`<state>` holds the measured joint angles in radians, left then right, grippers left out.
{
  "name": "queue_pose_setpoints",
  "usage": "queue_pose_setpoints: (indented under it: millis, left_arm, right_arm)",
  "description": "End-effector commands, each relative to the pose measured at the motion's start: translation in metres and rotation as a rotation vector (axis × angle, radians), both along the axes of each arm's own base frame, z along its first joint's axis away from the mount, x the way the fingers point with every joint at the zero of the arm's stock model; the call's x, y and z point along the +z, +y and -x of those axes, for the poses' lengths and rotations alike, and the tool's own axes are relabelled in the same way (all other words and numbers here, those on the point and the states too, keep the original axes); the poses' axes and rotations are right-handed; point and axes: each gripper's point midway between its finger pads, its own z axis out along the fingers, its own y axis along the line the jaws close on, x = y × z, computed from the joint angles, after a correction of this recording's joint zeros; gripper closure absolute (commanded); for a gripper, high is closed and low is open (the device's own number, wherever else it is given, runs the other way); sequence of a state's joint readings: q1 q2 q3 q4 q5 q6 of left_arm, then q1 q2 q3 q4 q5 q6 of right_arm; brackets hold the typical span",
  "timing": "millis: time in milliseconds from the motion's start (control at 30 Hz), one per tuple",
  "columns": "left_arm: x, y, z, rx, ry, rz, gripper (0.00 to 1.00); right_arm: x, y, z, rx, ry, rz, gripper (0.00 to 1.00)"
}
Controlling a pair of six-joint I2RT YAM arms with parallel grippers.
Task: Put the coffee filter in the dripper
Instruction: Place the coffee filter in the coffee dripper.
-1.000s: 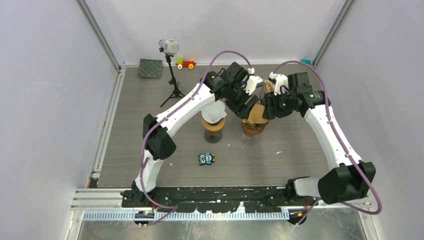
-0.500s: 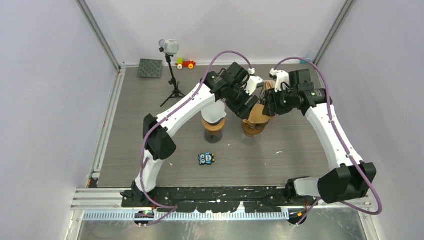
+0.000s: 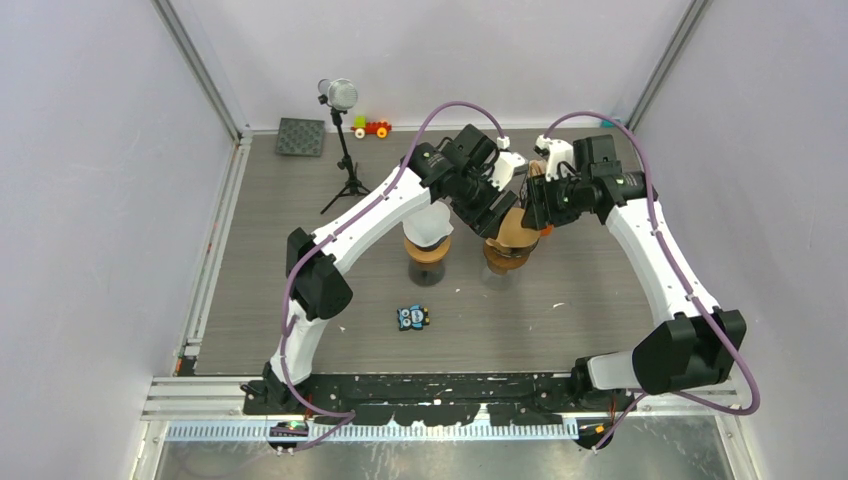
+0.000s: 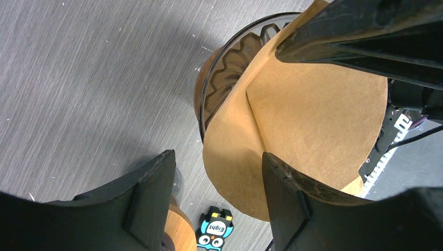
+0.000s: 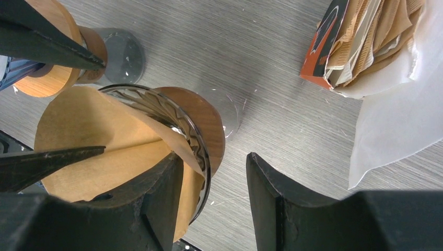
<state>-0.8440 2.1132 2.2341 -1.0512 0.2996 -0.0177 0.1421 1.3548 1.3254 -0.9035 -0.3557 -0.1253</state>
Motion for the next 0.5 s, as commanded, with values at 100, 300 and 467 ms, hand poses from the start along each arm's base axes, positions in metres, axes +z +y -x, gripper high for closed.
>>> queue_pose_setpoints:
  millis: [100,300,467]
  left_arm:
    - [0.016,-0.003,0.001,-0.024,-0.027,0.054,0.37]
    - [0.01,-0.003,0.003,-0.029,-0.012,0.049,0.37]
    - [0.007,-0.004,0.004,-0.033,-0.001,0.048,0.37]
  right_arm:
    - [-0.001,0.005,-0.011,0.005,-0.028,-0.028,0.47]
    - [-0.01,0.005,-0.009,0.004,-0.014,-0.023,0.47]
    - [-0.014,0.004,-0.009,0.002,-0.007,-0.022,0.47]
